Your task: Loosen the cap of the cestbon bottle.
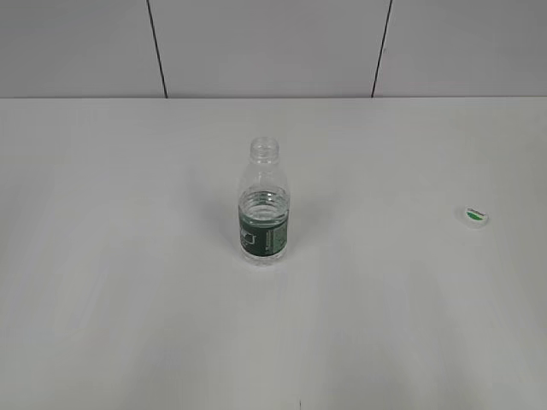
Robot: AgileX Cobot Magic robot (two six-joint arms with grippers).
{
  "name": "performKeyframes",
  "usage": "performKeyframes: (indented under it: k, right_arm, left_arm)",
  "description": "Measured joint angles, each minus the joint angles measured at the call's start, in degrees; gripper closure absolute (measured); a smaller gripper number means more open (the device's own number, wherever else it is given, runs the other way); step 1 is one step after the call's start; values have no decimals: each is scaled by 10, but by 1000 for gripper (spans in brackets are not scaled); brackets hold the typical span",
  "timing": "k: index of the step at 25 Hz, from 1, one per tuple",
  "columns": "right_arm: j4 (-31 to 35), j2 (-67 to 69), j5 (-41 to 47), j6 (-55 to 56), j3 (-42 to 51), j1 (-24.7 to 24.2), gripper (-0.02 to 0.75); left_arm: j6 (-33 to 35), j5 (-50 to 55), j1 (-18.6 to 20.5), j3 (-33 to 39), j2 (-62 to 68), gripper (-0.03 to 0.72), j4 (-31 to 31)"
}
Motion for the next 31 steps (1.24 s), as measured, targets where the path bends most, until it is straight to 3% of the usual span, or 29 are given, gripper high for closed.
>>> performKeyframes:
  k: [8,15,31]
  right_arm:
    - [0,0,0,0,0,0,281]
    - [0,0,-1,1,0,-10,281]
    - [0,0,-1,1,0,-10,281]
  left_arm:
    - [2,-2,2,0,0,197,-2]
    - [2,-2,39,0,0,197,-9]
    - [2,-2,40,0,0,197,-14]
